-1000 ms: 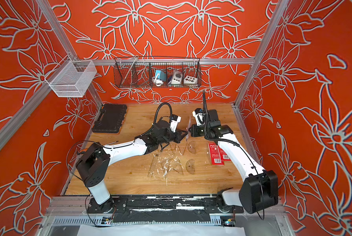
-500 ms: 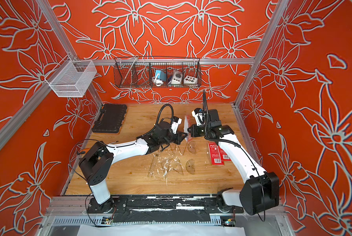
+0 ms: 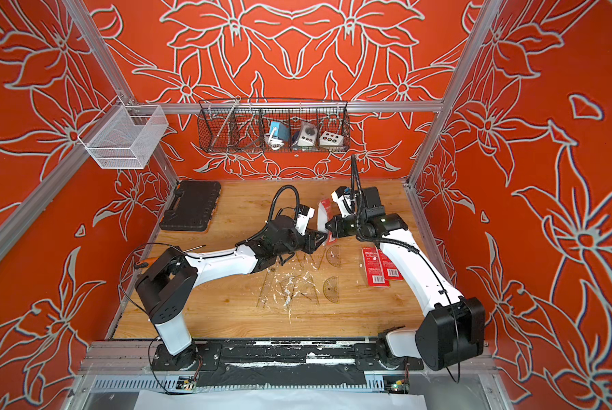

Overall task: Open the ruler set and take out the ruler
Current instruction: Take out the ruler from the ruler set bag.

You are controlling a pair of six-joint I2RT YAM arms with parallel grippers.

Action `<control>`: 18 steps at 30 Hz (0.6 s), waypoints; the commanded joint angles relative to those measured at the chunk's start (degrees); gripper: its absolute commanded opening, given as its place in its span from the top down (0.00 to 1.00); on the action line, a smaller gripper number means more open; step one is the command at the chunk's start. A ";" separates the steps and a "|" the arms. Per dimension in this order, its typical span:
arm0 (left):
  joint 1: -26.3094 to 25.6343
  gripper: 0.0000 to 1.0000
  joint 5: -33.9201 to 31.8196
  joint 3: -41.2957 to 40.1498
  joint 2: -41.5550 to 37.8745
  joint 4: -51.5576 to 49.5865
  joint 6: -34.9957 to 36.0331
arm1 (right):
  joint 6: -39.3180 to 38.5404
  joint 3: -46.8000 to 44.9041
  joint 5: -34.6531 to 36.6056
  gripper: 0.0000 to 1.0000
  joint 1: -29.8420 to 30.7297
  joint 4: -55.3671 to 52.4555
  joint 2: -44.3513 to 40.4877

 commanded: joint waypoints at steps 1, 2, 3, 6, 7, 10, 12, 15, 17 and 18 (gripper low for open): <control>-0.04 0.71 -0.62 -0.71 -1.53 2.13 -0.39 | -1.15 2.52 -1.74 1.00 -0.34 -0.44 0.10; -0.07 0.71 -0.99 -0.39 -1.36 2.11 -0.50 | -0.86 2.45 -2.16 1.00 -0.35 -0.09 0.16; 0.00 0.71 -1.63 0.10 -1.09 1.77 -0.76 | -0.66 2.38 -2.59 1.00 -0.34 0.18 0.30; -0.05 0.71 -2.99 1.58 0.05 1.44 -1.44 | -0.32 2.09 -3.40 1.00 -0.34 0.65 0.24; 0.00 0.72 -3.23 2.11 0.58 1.60 -1.66 | -0.29 1.94 -3.58 1.00 -0.34 0.74 0.30; -0.03 0.73 -3.39 3.73 2.01 1.88 -2.49 | -0.40 1.19 -3.36 1.00 -0.34 0.74 -0.12; -0.04 0.75 -3.20 4.49 2.85 2.06 -3.03 | -0.57 0.72 -3.25 1.00 -0.34 0.60 -0.35; -0.04 0.83 -2.97 5.20 3.91 1.87 -3.43 | -0.79 0.20 -2.65 1.00 -0.42 0.32 -0.76; -0.04 0.90 -3.08 5.55 4.36 1.05 -3.42 | -0.86 0.16 -2.03 1.00 -0.42 0.05 -1.05; -0.02 0.94 -2.96 5.48 4.40 0.93 -3.38 | -0.96 0.16 -1.73 1.00 -0.50 -0.01 -1.13</control>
